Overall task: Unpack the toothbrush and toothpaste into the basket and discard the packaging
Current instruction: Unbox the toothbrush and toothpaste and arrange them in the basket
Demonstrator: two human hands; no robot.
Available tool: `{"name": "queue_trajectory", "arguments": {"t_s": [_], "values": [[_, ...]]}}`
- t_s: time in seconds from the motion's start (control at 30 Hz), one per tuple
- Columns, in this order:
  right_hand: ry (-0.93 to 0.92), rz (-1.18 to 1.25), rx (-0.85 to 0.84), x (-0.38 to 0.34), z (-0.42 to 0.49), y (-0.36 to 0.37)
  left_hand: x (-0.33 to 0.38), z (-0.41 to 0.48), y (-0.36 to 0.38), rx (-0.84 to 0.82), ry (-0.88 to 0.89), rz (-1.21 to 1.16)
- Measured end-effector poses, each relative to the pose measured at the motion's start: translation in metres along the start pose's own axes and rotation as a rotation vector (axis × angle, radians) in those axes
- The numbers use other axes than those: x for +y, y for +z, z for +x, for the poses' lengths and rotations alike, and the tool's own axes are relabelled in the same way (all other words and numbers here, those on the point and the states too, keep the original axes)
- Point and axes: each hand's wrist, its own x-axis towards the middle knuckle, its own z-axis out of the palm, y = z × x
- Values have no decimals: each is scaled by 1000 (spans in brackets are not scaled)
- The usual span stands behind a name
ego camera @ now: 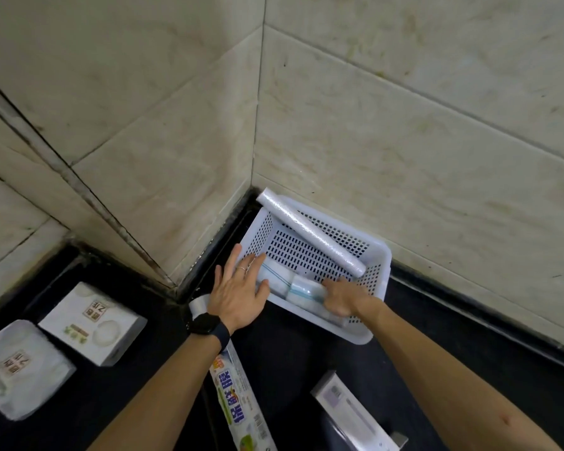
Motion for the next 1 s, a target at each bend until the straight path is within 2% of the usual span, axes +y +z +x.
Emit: {"name": "queue_trajectory", "arguments": {"t_s": [0.13, 0.27, 0.53, 0.7, 0.8, 0.87, 1.0], "values": [[-26, -115, 196, -3, -6, 13, -1, -1, 1, 14, 6, 3], [-139, 19, 386, 0, -11, 23, 0, -1, 3, 32, 3, 2], [-188, 120, 324, 7, -13, 26, 3, -4, -1, -2, -6, 144], [-191, 226, 446, 14, -33, 27, 6, -8, -6, -59, 0, 260], [-228, 311, 587, 24, -59, 45, 2, -16, -12, 41, 74, 348], [-256, 330, 674, 29, -79, 63, 2, -31, -14, 122, 60, 259], [-251, 197, 788, 33, -100, 106, -2, -79, -8, 195, -2, 198]]}}
